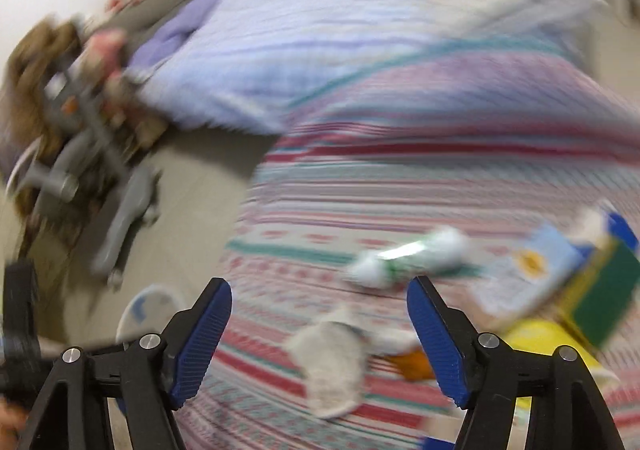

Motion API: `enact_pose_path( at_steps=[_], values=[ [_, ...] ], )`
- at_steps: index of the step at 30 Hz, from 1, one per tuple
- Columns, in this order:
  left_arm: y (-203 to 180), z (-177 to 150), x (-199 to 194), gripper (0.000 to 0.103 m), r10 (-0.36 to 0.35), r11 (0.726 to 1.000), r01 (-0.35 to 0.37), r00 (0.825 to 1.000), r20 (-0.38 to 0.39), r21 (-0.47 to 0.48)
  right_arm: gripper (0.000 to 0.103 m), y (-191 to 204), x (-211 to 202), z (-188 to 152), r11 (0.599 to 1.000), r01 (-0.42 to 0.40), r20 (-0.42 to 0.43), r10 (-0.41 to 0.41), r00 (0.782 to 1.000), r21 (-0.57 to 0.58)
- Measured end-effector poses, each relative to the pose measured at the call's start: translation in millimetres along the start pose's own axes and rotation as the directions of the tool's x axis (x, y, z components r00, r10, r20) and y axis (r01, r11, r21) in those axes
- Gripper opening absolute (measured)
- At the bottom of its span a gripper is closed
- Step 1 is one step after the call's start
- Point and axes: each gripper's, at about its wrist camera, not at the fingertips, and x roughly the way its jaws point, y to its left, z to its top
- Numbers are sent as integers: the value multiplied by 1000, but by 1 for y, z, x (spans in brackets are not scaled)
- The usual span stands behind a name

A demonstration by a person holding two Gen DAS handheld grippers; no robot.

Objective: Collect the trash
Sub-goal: 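Return left gripper to the bed and grasp the paper wrapper, then drop paper wrapper in wastebasket with left gripper while right gripper grasps white tissue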

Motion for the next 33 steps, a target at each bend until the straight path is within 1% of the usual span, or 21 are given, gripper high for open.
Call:
enact_pose_path(
  at_steps=[3, 7, 11, 15, 16, 17, 18, 20, 23, 25, 28, 33],
  values=[
    [-16, 0, 22, 60, 17, 1000, -17, 1000, -25, 5, 77, -33, -5, 0, 997, 34, -26, -32, 999, 72],
    [-26, 3, 45, 60, 56, 998, -56, 998, -35, 0, 77, -54, -12, -3, 994, 62, -54, -57, 997, 94],
    [-27, 5, 63, 60, 76, 997, -77, 996, -43, -30, 77, -75, -17, -6, 990, 106, -75, -100, 992, 89],
    [-32, 5, 67, 60, 99, 995, -99, 995, 2, -26, 77, -90, -21, -10, 989, 118, -90, -110, 990, 89],
    [-33, 5, 67, 51, 102, 995, -101, 995, 13, -18, 77, -91, -21, -11, 989, 122, -95, -114, 989, 82],
    [-35, 4, 67, 25, 109, 994, -109, 994, 28, -12, 77, -92, -21, -12, 990, 122, -101, -114, 988, 76],
    [-36, 4, 69, 18, 120, 993, -120, 992, 35, -3, 77, -93, -20, -13, 990, 123, -112, -114, 987, 70],
    [-34, 4, 69, 17, 103, 995, -103, 994, 36, -8, 77, -94, -16, -17, 991, 126, -137, -118, 984, 54],
    [-30, 4, 63, 14, 102, 995, -102, 993, 59, -2, 77, -90, -10, -24, 991, 131, -173, -129, 976, 4],
    [-27, 2, 56, 12, 91, 996, -91, 993, 71, -1, 77, -89, -7, -27, 991, 131, -181, -133, 974, -18],
    [-22, 4, 42, 9, 76, 997, -76, 993, 86, -3, 76, -82, -7, -29, 991, 125, -172, -133, 976, -57],
    [-18, 3, 17, 9, 56, 998, -58, 991, 119, 9, 75, -63, 0, -31, 987, 86, -150, -107, 983, -135]
  ],
)
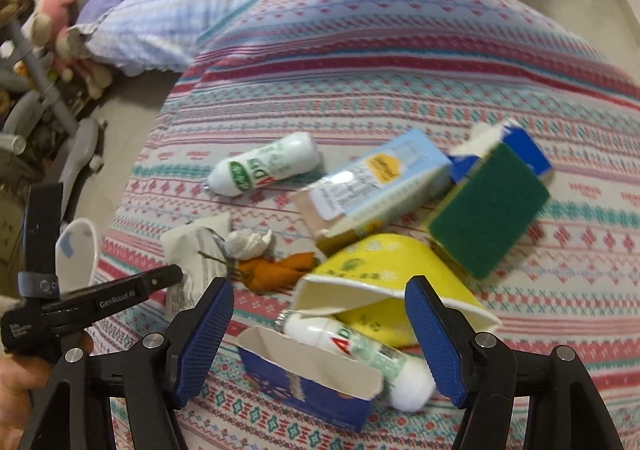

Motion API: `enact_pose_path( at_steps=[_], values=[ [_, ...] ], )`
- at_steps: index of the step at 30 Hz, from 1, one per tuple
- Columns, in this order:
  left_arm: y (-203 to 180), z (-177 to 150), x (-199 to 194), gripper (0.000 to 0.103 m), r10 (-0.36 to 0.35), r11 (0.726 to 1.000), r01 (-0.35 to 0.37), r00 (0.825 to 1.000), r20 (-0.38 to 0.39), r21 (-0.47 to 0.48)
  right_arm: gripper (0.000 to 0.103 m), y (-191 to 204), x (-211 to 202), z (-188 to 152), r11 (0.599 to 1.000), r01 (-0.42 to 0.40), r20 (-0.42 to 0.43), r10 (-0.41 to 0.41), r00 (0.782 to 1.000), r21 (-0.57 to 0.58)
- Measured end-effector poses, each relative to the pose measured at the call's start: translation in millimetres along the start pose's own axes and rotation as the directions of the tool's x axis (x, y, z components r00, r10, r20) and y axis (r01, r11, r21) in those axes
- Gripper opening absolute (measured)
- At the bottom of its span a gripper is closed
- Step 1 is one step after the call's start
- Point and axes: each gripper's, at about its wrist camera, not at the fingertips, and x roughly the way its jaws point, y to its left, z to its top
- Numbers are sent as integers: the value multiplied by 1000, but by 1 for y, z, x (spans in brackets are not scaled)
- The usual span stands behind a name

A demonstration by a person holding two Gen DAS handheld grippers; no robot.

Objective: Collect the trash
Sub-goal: 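Drop paper wrapper in wastebasket with left gripper while right gripper grasps white tissue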

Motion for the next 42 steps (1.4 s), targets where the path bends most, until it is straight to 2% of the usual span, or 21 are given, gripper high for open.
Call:
enact_pose_path(
  at_steps=[6, 11, 14, 19, 21, 24, 26, 29, 34, 40, 42],
  values=[
    [15, -2, -26, 9, 7, 1000, -7, 999, 31, 0, 71, 24, 22, 5, 997, -32, -17, 31, 999, -67],
    [30, -4, -39, 9, 1, 1000, -1, 999, 50, -4, 49, 29, 48, 15, 995, -103, -45, 104, 994, 12],
    [39, -4, -43, 9, -3, 1000, 3, 999, 47, -13, 47, 34, 67, 21, 988, -137, -54, 141, 989, 74],
    [63, -3, -53, 9, 12, 999, -10, 998, 56, -31, 47, 40, 99, 25, 991, -73, -102, 84, 991, 111],
    [72, -2, -55, 9, 12, 999, -10, 998, 55, -44, 43, 42, 110, 27, 994, -27, -117, 39, 992, 109],
    [89, -1, -63, 9, 10, 998, -6, 998, 58, -69, 42, 47, 125, 25, 994, 23, -166, -5, 986, 103],
    [97, -1, -69, 9, 1, 997, 5, 998, 66, -83, 29, 51, 133, 23, 996, 42, -192, -26, 981, 77],
    [114, 1, -85, 9, -11, 995, 20, 995, 95, -102, 24, 58, 124, 26, 996, 80, -144, -72, 987, 48],
    [160, 4, -108, 9, 24, 984, 1, 990, 140, -179, 24, 64, 92, 35, 998, 37, -20, -36, 999, 45],
    [226, 0, -124, 9, 32, 949, 17, 988, 149, -315, 24, 78, 91, 25, 999, -33, -17, 33, 999, 33],
    [238, -3, -128, 9, 49, 943, 6, 987, 155, -332, 24, 88, 93, 24, 999, -47, -18, 48, 999, 11]
  ],
)
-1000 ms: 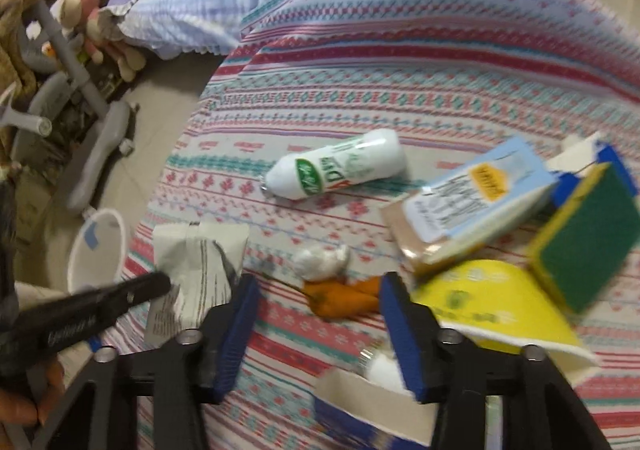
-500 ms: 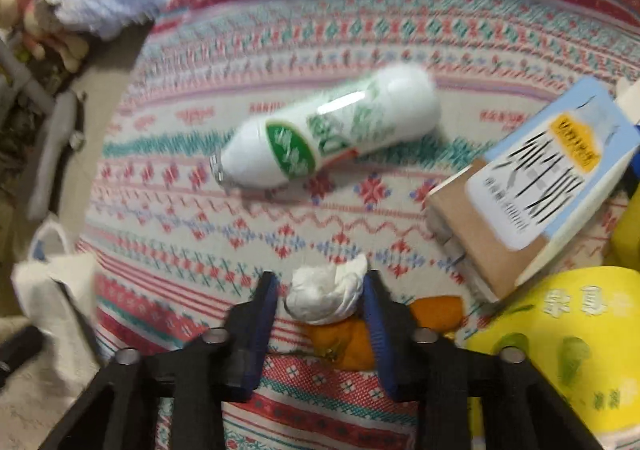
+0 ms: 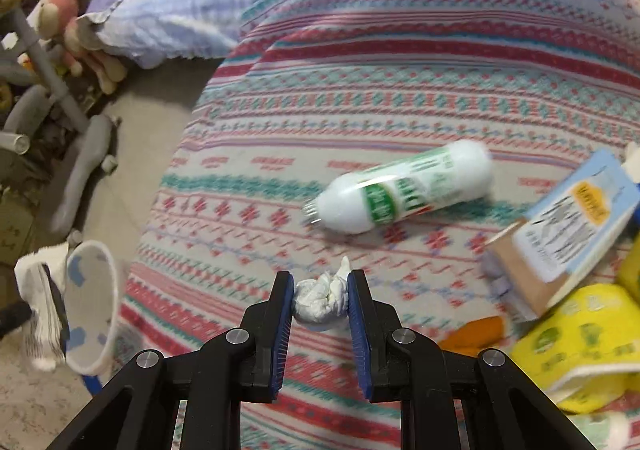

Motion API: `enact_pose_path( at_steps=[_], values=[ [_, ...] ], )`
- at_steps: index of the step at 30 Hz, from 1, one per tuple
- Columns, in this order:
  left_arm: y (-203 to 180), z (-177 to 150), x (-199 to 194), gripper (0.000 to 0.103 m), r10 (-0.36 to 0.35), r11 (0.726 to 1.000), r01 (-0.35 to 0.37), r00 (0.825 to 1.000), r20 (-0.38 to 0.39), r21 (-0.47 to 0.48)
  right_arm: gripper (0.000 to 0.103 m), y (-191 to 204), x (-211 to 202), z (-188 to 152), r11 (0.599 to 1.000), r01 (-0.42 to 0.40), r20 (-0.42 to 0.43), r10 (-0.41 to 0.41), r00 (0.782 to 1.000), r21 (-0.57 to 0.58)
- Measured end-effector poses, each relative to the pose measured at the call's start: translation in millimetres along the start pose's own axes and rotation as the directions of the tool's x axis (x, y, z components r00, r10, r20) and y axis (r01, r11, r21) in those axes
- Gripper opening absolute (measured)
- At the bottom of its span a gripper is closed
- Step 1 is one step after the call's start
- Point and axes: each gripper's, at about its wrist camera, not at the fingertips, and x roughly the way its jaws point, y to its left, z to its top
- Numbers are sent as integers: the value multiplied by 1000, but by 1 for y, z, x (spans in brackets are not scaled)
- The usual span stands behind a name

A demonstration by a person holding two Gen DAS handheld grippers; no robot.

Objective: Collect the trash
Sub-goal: 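Drop paper wrapper in wastebasket with left gripper while right gripper grasps white tissue, then release the white tissue into the wastebasket with the right gripper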

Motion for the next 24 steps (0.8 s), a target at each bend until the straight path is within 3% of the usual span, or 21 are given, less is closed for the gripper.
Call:
enact_pose_path(
  at_steps=[5, 10, 12, 14, 16, 24],
  values=[
    [36, 4, 4, 9, 31, 998, -32, 999, -17, -61, 25, 29, 6, -2, 998, -50, 5, 50, 999, -42],
    [62, 11, 29, 10, 14, 992, -25, 996, -89, -124, 25, 54, 18, -12, 993, -100, -6, 99, 995, -69],
    [67, 13, 36, 16, 3, 991, -19, 993, -116, -134, 25, 63, 24, -17, 992, -105, -4, 105, 994, -76],
    [74, 13, 38, 37, 14, 987, -35, 991, -133, -157, 25, 70, 31, -23, 991, -119, -11, 118, 993, -65],
    [80, 15, 32, 51, 25, 982, -45, 994, -107, -185, 25, 77, 39, -29, 990, -133, -20, 133, 991, -48],
    [91, 17, 12, 52, 1, 968, -15, 998, -56, -251, 25, 142, 60, -38, 971, -223, -38, 221, 975, -81]
  ],
)
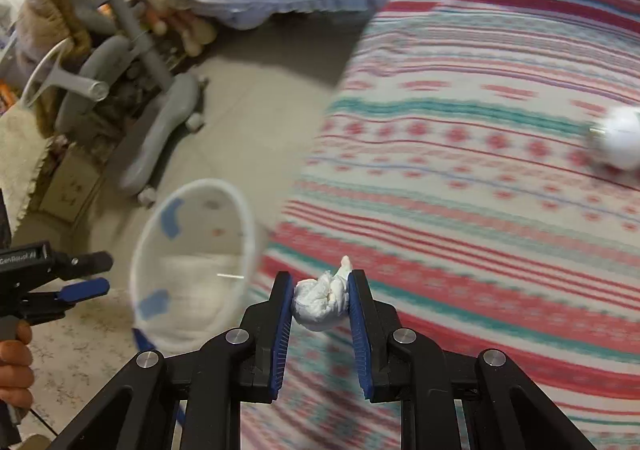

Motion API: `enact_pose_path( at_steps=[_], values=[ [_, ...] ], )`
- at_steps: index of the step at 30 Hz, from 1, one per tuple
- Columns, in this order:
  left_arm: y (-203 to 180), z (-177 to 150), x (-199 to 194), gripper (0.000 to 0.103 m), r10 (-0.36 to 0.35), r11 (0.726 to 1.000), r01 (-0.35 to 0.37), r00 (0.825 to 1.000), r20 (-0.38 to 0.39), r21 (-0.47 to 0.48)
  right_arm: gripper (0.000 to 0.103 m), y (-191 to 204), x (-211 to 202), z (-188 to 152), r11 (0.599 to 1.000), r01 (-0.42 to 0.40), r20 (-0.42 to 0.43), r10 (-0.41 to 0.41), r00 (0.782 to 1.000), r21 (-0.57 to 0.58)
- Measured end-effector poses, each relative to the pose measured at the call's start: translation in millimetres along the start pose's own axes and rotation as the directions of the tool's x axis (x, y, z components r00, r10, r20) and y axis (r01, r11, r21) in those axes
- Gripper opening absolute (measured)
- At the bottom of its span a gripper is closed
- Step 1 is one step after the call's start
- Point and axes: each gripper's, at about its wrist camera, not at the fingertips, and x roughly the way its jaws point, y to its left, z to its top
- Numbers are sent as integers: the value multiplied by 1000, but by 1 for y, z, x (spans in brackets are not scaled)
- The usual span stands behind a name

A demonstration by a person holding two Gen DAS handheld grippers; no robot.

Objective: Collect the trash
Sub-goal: 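Release the white tissue into the wastebasket with the right gripper, then grasp the orange peel on the bedspread with the left gripper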

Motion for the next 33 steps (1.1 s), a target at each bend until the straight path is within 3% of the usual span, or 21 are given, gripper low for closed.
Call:
enact_pose_path(
  at_steps=[9, 13, 26, 33],
  values=[
    [5, 3, -10, 52, -16, 1000, 16, 1000, 14, -19, 28, 79, 48, 15, 993, -69, -24, 67, 997, -99],
    [-1, 1, -12, 52, -16, 1000, 16, 1000, 20, 1, 53, 90, 64, 18, 993, -54, -45, 50, 998, -104],
    [-57, -24, -6, 52, -11, 989, 9, 1000, 9, 150, 56, 48, 24, 5, 996, -5, -41, 1, 999, -93],
    [-123, -63, 6, 52, -14, 949, 21, 1000, -25, 314, 58, 18, -25, 4, 993, 48, -15, -50, 999, -110]
  ],
)
